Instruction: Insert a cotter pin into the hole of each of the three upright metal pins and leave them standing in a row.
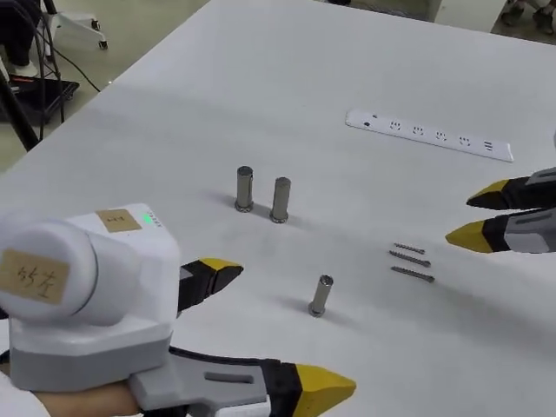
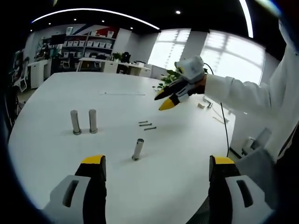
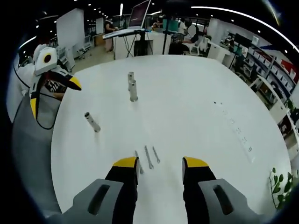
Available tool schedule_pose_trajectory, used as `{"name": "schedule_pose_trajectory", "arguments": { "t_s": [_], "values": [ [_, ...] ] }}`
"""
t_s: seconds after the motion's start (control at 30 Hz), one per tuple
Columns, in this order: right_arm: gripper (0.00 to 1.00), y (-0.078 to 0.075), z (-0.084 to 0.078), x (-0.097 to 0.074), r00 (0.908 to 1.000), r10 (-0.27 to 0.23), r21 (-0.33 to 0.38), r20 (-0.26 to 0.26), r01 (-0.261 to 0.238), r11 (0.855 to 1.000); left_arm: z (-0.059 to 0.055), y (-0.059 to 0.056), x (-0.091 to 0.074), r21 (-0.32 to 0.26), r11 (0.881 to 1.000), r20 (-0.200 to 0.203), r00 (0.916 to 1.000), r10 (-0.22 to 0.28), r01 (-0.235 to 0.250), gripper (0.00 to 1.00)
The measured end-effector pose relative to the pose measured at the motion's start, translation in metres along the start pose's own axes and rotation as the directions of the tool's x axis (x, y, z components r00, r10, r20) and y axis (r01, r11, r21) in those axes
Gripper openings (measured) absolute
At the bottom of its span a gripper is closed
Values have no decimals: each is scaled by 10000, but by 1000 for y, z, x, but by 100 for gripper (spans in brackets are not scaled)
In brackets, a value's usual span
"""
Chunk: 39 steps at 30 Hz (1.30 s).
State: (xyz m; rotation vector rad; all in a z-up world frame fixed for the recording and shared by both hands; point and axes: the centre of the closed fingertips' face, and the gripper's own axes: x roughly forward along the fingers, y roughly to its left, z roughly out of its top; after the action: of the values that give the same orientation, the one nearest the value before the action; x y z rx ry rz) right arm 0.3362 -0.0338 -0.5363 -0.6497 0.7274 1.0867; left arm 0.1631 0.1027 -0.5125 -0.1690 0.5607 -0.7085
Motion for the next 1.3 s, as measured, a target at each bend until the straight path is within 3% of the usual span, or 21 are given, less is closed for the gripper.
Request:
{"name": "schedule_pose_trajectory", "arguments": {
  "t_s": [0.17, 0.5, 0.6, 0.73, 1.17, 1.3],
  "values": [
    [30, 0, -1, 16, 9990, 281, -269, -334, -290, 9992, -2, 0, 0, -21, 10000, -62, 10000, 36, -36, 90],
    [21, -3, -19, 43, 9904, 706, -798, -1184, -804, 9936, -7, 1, 0, -81, 9999, -156, 9999, 73, -74, 89],
    [19, -11, -27, 51, 9880, 697, -916, -1376, -827, 9924, -7, 2, 0, -61, 9999, -168, 9998, 80, -81, 87],
    [16, -11, -29, 54, 9860, 770, -927, -1476, -913, 9915, -5, 3, -1, -215, 9998, 12, 10000, 26, -25, 84],
    [8, 3, -29, 66, 9736, 1159, -1166, -1967, -1406, 9832, -6, 9, -8, 9, 9998, -157, 9997, 186, -186, 83],
    [7, 4, -33, 66, 9675, 1243, -1245, -2203, -1543, 9801, -7, 10, -10, -231, 9996, -72, 9999, 133, -135, 83]
  ]
}}
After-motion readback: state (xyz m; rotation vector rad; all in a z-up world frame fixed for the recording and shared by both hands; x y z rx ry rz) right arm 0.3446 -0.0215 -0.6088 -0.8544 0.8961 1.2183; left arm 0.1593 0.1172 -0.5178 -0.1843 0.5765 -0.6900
